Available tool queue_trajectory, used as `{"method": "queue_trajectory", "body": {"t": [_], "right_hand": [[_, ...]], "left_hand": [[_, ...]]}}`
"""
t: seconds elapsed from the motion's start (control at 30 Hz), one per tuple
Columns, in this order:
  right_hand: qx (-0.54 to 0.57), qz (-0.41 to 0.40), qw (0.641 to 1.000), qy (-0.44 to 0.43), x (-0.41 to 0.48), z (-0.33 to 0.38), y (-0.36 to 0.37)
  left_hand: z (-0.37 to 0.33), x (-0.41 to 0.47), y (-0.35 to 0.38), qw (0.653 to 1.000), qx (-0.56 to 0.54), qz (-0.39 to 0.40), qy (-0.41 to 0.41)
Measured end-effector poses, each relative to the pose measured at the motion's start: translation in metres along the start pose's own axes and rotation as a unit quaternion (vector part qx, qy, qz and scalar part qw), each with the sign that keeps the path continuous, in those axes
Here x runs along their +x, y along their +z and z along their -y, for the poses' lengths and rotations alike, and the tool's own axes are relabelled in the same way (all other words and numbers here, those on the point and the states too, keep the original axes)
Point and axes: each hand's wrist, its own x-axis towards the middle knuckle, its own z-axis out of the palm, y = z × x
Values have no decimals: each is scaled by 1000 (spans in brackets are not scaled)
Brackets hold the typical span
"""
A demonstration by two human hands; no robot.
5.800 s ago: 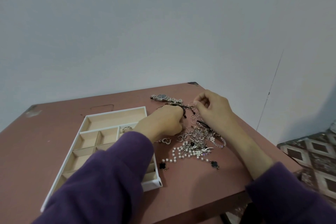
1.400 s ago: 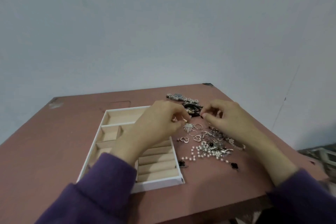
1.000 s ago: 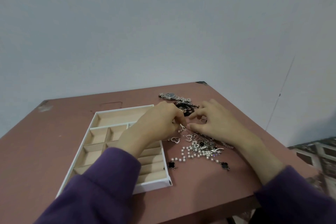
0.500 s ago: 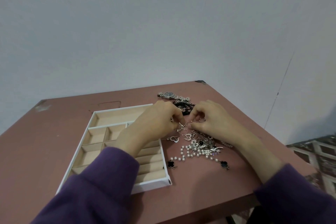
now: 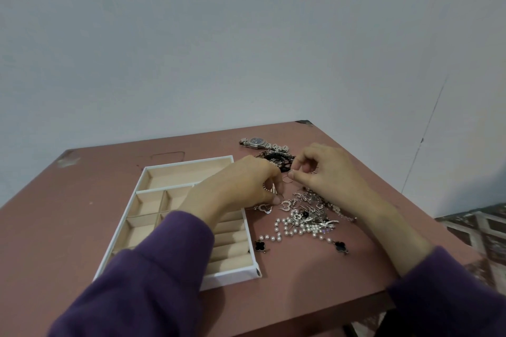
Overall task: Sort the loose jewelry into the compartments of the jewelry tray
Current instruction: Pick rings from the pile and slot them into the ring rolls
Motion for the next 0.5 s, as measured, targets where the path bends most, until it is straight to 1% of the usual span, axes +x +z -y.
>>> {"method": "queue_trajectory", "body": {"t": [0.1, 0.17, 0.23, 0.37, 0.5], "right_hand": [[0, 0, 1000, -6, -1, 0, -1], [6, -1, 1000, -7, -1, 0, -1], [17, -1, 1000, -3, -2, 0, -1], [59, 7, 998, 27, -3, -2, -1], [105, -3, 994, 42, -6, 3, -5]], "left_hand": [[-2, 3, -2, 1000, 7, 17, -8], [-3, 4, -3, 1000, 8, 10, -6], [-4, 2, -2, 1000, 6, -15, -6], [-8, -3, -2, 996, -44, -77, -12], [-4, -23, -19, 988, -77, -133, -20]]}}
